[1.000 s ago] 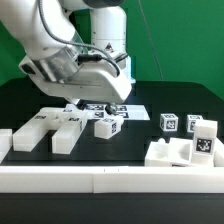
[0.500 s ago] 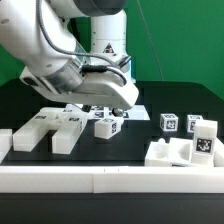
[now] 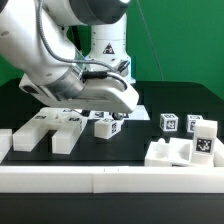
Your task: Assemble chair
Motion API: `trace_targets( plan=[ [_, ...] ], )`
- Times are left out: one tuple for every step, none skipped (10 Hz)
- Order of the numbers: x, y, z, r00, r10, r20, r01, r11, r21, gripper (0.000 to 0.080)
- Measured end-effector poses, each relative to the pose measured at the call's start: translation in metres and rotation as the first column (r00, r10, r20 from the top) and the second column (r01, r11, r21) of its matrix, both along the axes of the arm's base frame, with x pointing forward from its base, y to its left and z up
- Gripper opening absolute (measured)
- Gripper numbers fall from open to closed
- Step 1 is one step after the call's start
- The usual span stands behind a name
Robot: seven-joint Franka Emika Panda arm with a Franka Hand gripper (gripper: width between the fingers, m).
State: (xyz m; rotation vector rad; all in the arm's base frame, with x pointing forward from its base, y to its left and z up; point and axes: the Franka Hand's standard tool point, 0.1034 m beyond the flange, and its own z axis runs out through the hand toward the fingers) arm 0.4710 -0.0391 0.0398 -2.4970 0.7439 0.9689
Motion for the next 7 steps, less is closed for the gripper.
trace_targets(
  plan=[
    [-0.004, 0.004, 0.003, 0.999, 0.012, -0.052, -0.010, 0.999, 0.040, 0.0649],
    [-0.005, 0.003, 0.001, 0.993, 0.021, -0.114, -0.012, 0.997, 0.080, 0.0649],
    [-0.001, 0.002, -0.001, 0.991, 0.029, -0.130, -0.017, 0.996, 0.091, 0.0649],
    [0.001, 0.003, -0.002, 0.993, 0.027, -0.119, -0.018, 0.997, 0.080, 0.0649],
    [-0.001, 0.003, -0.004, 0.991, 0.015, -0.133, -0.006, 0.997, 0.070, 0.0649],
    [-0.003, 0.003, -0.008, 0.986, -0.013, -0.165, 0.021, 0.999, 0.045, 0.0649],
    [-0.006, 0.003, -0.012, 0.984, -0.021, -0.177, 0.028, 0.999, 0.037, 0.0649]
  ],
)
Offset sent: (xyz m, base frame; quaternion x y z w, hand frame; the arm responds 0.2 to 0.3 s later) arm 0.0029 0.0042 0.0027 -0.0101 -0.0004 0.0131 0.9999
